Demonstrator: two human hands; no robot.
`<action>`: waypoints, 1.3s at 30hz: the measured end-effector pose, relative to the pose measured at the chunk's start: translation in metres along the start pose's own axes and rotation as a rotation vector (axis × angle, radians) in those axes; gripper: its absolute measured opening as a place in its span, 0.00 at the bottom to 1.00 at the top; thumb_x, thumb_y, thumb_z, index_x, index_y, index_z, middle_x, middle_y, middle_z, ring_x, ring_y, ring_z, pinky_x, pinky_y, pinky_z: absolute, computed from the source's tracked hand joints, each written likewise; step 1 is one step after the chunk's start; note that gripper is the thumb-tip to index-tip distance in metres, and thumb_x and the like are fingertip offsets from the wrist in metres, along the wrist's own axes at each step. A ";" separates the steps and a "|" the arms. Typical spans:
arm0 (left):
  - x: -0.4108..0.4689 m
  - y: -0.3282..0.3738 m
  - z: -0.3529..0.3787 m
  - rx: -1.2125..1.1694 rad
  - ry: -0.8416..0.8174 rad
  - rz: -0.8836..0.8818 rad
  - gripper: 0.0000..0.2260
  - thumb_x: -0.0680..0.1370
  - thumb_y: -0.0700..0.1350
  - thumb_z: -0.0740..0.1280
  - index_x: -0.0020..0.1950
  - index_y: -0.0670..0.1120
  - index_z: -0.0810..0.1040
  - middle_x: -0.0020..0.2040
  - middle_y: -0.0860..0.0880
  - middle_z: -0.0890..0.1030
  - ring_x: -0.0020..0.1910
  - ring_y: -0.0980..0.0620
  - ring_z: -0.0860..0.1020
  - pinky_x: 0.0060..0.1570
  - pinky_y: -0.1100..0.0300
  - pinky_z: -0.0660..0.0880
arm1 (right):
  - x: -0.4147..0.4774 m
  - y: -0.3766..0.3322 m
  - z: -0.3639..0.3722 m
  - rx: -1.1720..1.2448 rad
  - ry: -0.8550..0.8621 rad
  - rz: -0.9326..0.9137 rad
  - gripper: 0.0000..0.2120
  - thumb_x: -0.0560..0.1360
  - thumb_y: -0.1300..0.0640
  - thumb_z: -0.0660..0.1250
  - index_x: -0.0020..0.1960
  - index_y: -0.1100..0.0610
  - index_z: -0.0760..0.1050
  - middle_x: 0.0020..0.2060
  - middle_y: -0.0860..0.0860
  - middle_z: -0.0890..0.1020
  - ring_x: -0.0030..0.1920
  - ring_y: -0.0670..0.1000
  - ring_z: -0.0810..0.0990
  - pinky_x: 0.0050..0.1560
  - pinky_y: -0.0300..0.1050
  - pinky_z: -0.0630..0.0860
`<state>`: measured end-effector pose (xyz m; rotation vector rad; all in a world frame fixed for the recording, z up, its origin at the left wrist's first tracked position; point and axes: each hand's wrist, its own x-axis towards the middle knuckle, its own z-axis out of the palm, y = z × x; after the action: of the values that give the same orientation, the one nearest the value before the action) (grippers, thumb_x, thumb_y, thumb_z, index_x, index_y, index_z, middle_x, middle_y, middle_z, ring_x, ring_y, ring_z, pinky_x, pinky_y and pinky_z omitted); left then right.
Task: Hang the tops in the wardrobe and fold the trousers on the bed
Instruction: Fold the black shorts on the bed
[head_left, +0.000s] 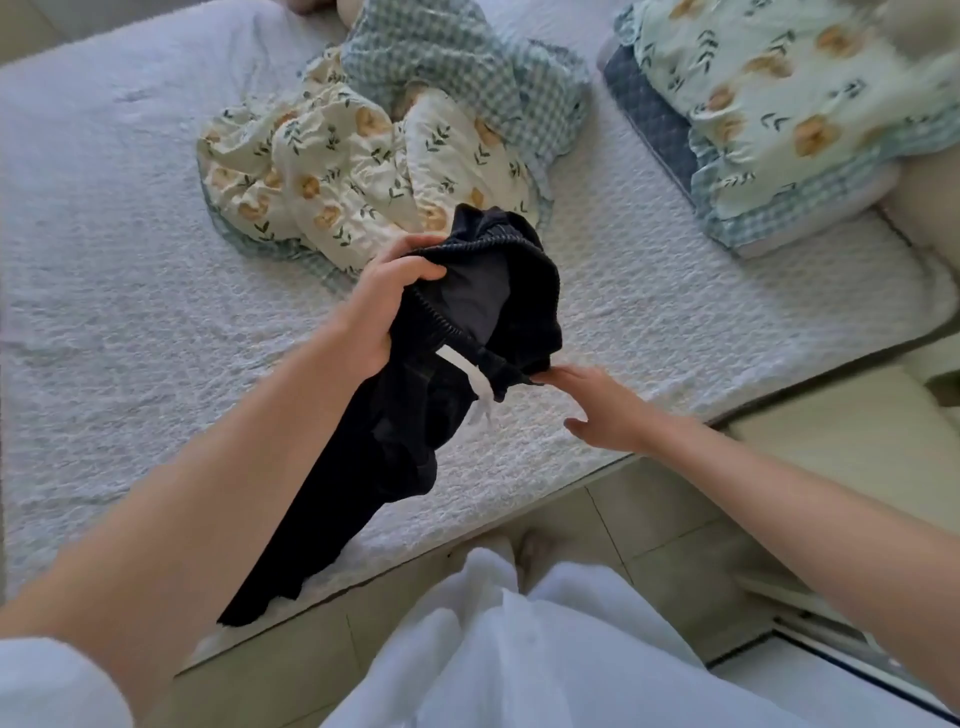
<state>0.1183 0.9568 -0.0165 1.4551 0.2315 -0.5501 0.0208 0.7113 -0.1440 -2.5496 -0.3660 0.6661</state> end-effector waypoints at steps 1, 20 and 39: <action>0.004 0.004 0.010 -0.003 -0.034 -0.001 0.11 0.77 0.36 0.62 0.52 0.49 0.80 0.43 0.48 0.82 0.41 0.51 0.81 0.41 0.59 0.78 | -0.007 0.002 0.001 0.051 0.022 0.031 0.35 0.76 0.62 0.67 0.78 0.47 0.56 0.73 0.46 0.65 0.71 0.52 0.64 0.70 0.47 0.64; 0.009 0.086 0.230 0.125 -0.707 -0.178 0.11 0.79 0.48 0.66 0.58 0.44 0.80 0.47 0.46 0.85 0.43 0.48 0.84 0.47 0.56 0.81 | -0.150 0.032 -0.047 0.298 1.088 0.680 0.33 0.72 0.66 0.70 0.73 0.57 0.61 0.64 0.53 0.65 0.58 0.49 0.71 0.54 0.42 0.75; -0.057 0.190 0.418 0.026 -0.940 0.035 0.13 0.79 0.50 0.62 0.51 0.44 0.81 0.42 0.46 0.85 0.38 0.48 0.84 0.38 0.59 0.80 | -0.331 0.040 -0.160 0.468 1.312 0.911 0.07 0.80 0.59 0.62 0.48 0.51 0.65 0.39 0.53 0.78 0.38 0.54 0.79 0.38 0.56 0.80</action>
<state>0.0880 0.5646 0.2272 1.0853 -0.5433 -1.1401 -0.1718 0.4962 0.0878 -2.0183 1.2436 -0.6646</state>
